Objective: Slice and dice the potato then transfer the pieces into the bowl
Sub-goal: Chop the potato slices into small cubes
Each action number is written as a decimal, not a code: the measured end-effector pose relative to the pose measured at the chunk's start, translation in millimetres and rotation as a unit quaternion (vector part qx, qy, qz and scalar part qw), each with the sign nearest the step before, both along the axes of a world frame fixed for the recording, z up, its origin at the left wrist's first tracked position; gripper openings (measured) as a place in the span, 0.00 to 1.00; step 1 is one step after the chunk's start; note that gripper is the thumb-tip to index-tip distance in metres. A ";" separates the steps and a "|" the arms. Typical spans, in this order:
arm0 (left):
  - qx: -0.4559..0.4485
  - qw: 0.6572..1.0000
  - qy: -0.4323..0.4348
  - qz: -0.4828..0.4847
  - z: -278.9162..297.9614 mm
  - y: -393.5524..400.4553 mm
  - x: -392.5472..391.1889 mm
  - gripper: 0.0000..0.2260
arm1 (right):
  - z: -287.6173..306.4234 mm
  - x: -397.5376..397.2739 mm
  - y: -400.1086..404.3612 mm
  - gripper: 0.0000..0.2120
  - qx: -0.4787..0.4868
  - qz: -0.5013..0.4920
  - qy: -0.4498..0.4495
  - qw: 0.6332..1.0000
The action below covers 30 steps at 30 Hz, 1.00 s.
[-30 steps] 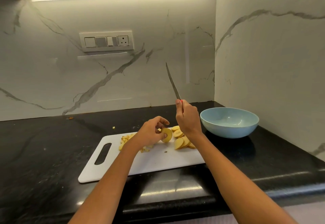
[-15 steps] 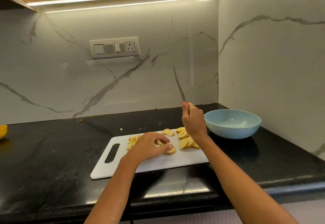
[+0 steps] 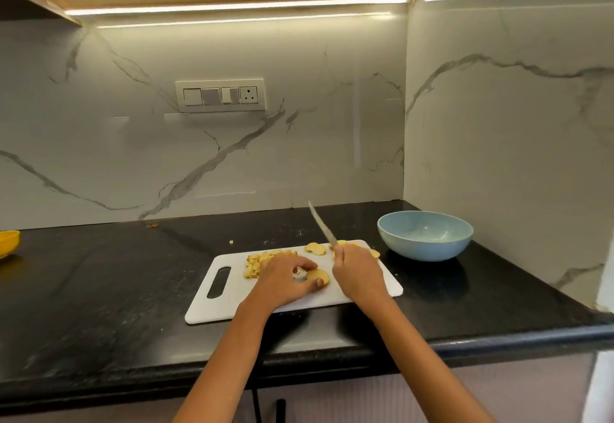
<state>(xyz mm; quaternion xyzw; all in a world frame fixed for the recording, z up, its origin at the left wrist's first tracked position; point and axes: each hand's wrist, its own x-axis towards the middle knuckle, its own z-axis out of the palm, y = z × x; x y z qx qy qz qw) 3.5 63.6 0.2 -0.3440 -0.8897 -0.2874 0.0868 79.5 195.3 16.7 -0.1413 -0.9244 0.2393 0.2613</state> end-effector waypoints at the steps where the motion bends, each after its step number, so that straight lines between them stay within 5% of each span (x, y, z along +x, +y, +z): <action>1: 0.005 1.000 0.000 0.002 -1.0 0.2 -0.7 0.18 | -2.1 8.0 -5.1 0.16 0.045 -0.006 -0.025 0.999; 8: 0.031 0.999 -0.012 0.032 -6.5 2.8 5.7 0.18 | -5.2 46.3 -30.3 0.13 0.070 -0.032 -0.139 0.987; 30: 0.028 0.997 0.016 0.075 -5.9 -0.8 10.9 0.15 | 8.9 71.7 -41.7 0.14 0.096 -0.011 -0.225 0.970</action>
